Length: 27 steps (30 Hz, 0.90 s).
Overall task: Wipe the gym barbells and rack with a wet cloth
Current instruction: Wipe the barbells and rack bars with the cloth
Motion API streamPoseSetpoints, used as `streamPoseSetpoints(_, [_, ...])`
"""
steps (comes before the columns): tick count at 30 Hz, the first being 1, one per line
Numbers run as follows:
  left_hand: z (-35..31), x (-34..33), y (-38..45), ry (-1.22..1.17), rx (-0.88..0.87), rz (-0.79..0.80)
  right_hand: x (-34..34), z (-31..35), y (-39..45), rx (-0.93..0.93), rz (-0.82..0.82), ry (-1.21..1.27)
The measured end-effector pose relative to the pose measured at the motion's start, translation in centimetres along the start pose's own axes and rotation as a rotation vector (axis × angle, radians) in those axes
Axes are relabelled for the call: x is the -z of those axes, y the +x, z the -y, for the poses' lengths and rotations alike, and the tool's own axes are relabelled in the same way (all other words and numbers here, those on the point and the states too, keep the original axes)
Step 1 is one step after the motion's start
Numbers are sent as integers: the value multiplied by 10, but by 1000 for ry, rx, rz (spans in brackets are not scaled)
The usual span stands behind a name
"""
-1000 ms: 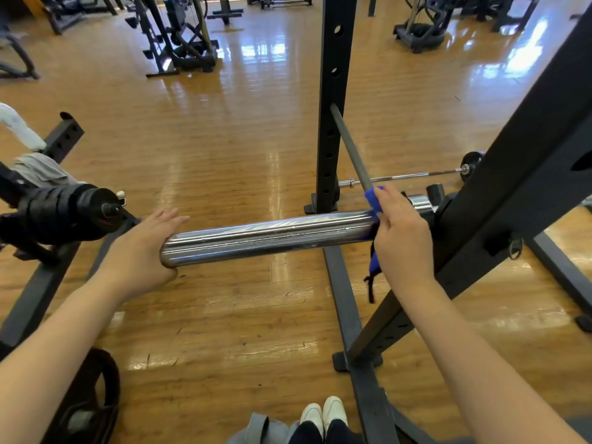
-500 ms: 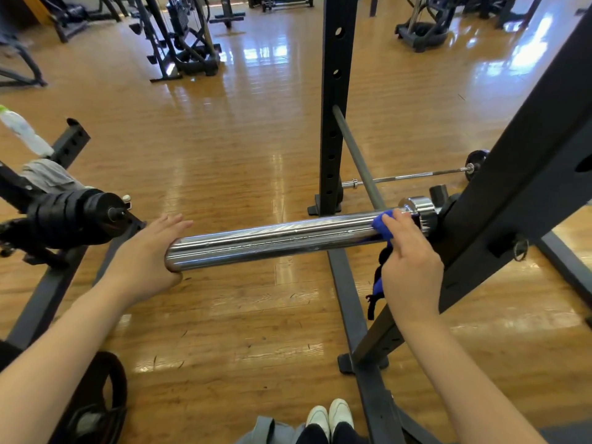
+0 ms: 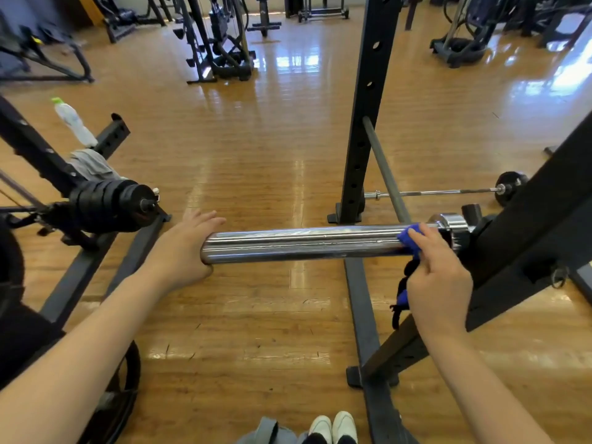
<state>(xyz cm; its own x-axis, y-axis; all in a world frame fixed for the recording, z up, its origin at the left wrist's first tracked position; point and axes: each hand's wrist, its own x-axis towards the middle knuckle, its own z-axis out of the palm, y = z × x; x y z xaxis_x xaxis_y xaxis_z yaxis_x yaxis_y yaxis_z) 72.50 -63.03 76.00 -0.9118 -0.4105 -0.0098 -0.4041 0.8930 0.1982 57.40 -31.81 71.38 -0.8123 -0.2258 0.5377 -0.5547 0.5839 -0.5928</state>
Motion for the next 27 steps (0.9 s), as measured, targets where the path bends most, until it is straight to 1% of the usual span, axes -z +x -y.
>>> streamPoseSetpoints(3, [1, -2, 0, 10, -11, -10, -2, 3, 15, 1, 23, 19])
streamPoseSetpoints(6, [1, -3, 1, 25, -15, -19, -11, 4, 25, 64, -4, -28])
streamPoseSetpoints(10, [4, -6, 2, 74, -28, -34, -16, -7, 8, 127, -39, -100])
streamPoseSetpoints(12, [4, -6, 3, 143, -20, -35, -12, -13, -4, 126, -45, -108])
streamPoseSetpoints(14, [2, -6, 0, 271, 2, -48, -7, -14, -10, 130, -20, -103])
streamPoseSetpoints(16, [-1, -11, -8, 385, 1, -124, -4, -14, -11, 124, 7, -93])
streamPoseSetpoints(18, [-2, -21, -16, 377, -27, -223, -4, -14, -10, 101, 17, -82])
streamPoseSetpoints(21, [4, -31, -14, 363, -111, -388, -11, -12, -14, 92, -28, -110])
streamPoseSetpoints(23, [8, -36, -10, 367, -144, -435, -14, -8, -11, 103, -32, -146])
streamPoseSetpoints(24, [9, -37, -7, 364, -138, -422, -13, -6, -4, 103, -17, -154])
streamPoseSetpoints(25, [9, -35, -5, 352, -115, -368, -13, -3, 6, 93, 7, -151])
streamPoseSetpoints(27, [7, -26, 0, 324, -51, -211, -11, 1, 20, 70, 59, -124])
